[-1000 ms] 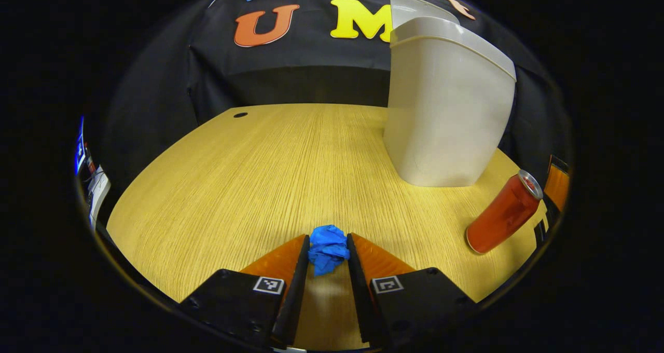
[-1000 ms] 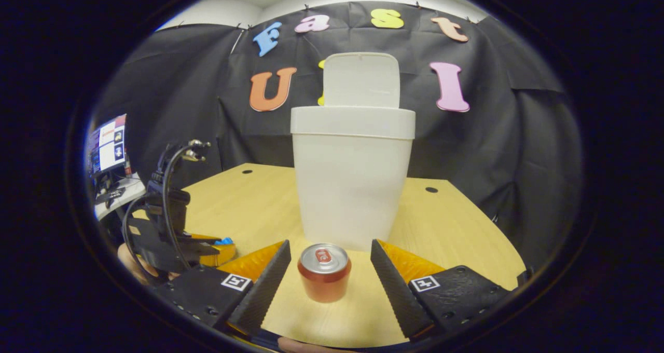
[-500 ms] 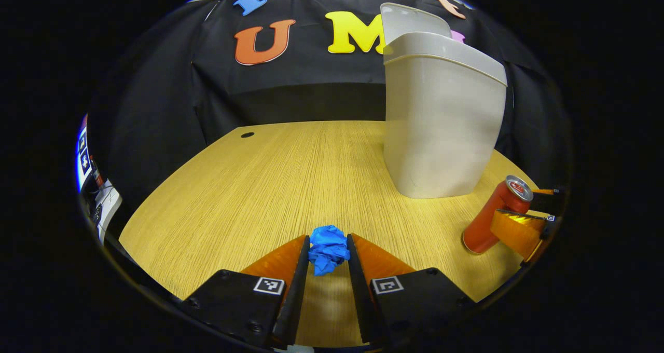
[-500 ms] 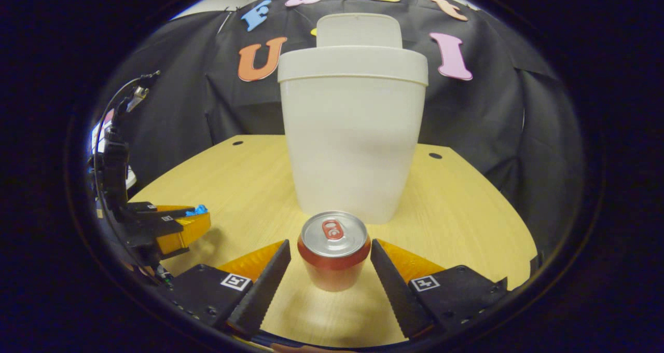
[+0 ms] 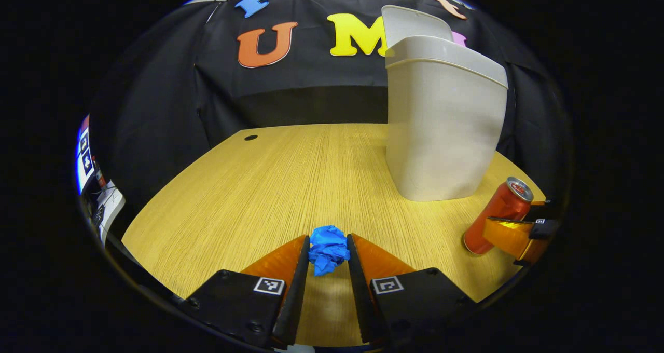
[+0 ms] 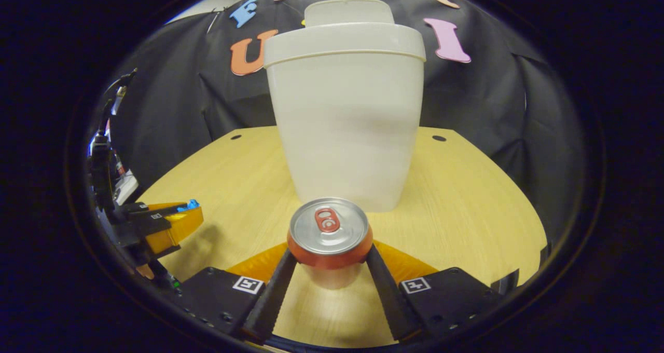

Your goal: Press the lid of the desktop garbage bin to open it, pick up the crumpled paper on the desktop and throw it into the bin, then pick up the pop can on the desktop and drop it into the bin, and finally close the garbage bin lid.

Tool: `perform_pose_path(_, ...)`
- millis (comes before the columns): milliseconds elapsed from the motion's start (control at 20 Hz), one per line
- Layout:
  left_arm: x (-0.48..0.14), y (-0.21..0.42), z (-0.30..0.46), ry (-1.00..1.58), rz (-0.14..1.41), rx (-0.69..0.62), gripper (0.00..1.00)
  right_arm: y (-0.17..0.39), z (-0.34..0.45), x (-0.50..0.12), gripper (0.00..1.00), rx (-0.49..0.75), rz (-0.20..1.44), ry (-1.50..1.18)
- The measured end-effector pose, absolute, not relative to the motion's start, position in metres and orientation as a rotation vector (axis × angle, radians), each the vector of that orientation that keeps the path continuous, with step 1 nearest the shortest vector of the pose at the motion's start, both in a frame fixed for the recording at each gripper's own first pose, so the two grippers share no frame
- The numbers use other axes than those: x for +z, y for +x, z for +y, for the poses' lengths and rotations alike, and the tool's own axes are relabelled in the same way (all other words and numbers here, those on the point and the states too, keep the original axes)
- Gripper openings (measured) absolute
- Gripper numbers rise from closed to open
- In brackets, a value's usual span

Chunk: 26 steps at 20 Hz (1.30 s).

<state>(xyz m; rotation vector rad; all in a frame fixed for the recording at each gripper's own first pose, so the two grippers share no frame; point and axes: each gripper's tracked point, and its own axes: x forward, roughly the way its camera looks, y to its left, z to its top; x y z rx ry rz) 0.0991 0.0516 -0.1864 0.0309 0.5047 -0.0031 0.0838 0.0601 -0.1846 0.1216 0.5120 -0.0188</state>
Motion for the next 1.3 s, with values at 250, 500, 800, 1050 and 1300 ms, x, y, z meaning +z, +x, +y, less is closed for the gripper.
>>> perform_pose_path(250, -0.156, 0.097, 0.051, 0.015, 0.419, 0.01, 0.47, 0.071, 0.039, -0.136, 0.8, -0.054, 0.36, 0.11)
perform_pose_path(500, -0.119, 0.051, 0.04, 0.022, 0.31, -0.019, 0.47, 0.037, 0.013, -0.071, 0.8, -0.073, 0.172, 0.089)
perform_pose_path(800, -0.052, 0.014, 0.042, 0.042, 0.134, 0.007, 0.47, -0.017, -0.004, -0.012, 0.8, -0.021, 0.008, 0.107)
perform_pose_path(1050, -0.016, -0.003, 0.026, 0.036, 0.032, -0.029, 0.46, -0.045, -0.02, 0.013, 0.8, -0.02, -0.074, 0.112)
perform_pose_path(1300, 0.039, 0.033, 0.008, 0.034, -0.034, -0.037, 0.46, -0.061, -0.007, 0.022, 0.8, 0.066, -0.095, 0.13)
